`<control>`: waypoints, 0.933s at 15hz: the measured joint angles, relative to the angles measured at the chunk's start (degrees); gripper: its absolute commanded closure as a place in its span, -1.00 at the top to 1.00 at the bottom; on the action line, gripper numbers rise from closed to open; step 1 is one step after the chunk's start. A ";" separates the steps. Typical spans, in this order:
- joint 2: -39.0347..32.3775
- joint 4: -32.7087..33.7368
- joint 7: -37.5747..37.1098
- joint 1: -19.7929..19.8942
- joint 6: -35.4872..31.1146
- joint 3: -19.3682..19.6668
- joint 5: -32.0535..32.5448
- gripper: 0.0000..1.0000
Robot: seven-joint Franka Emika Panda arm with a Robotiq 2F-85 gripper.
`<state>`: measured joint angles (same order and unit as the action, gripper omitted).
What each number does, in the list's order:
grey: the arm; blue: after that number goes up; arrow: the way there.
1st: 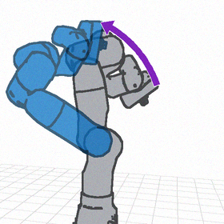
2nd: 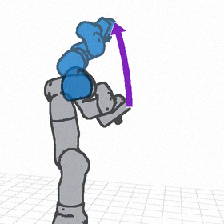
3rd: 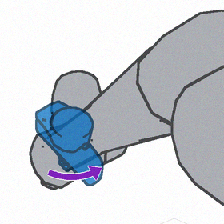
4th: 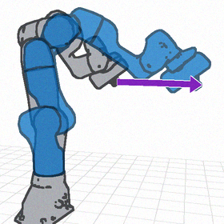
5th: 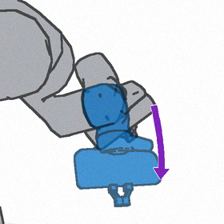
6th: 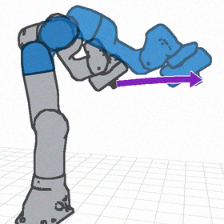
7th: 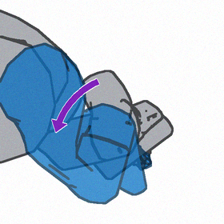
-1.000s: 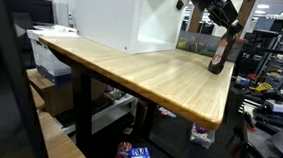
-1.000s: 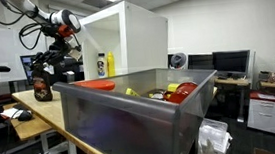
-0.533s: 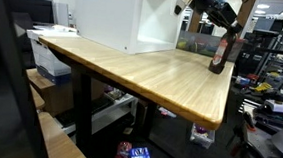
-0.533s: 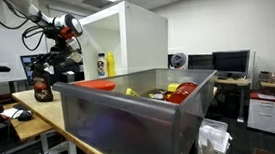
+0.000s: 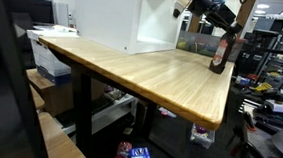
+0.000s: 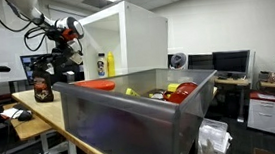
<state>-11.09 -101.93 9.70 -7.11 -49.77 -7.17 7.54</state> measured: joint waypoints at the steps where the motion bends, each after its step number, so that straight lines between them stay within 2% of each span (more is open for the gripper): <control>1: -0.02 0.01 0.00 0.00 0.01 0.00 0.04 0.80; 4: -0.02 0.05 0.00 0.00 0.02 -0.03 0.26 0.99; 11: 1.66 2.06 0.00 0.00 -0.67 -0.94 1.04 1.00; 14: 4.90 2.50 0.00 -0.18 -4.99 -1.58 1.04 1.00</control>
<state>-6.19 -99.43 9.70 -7.28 -54.76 -8.74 8.59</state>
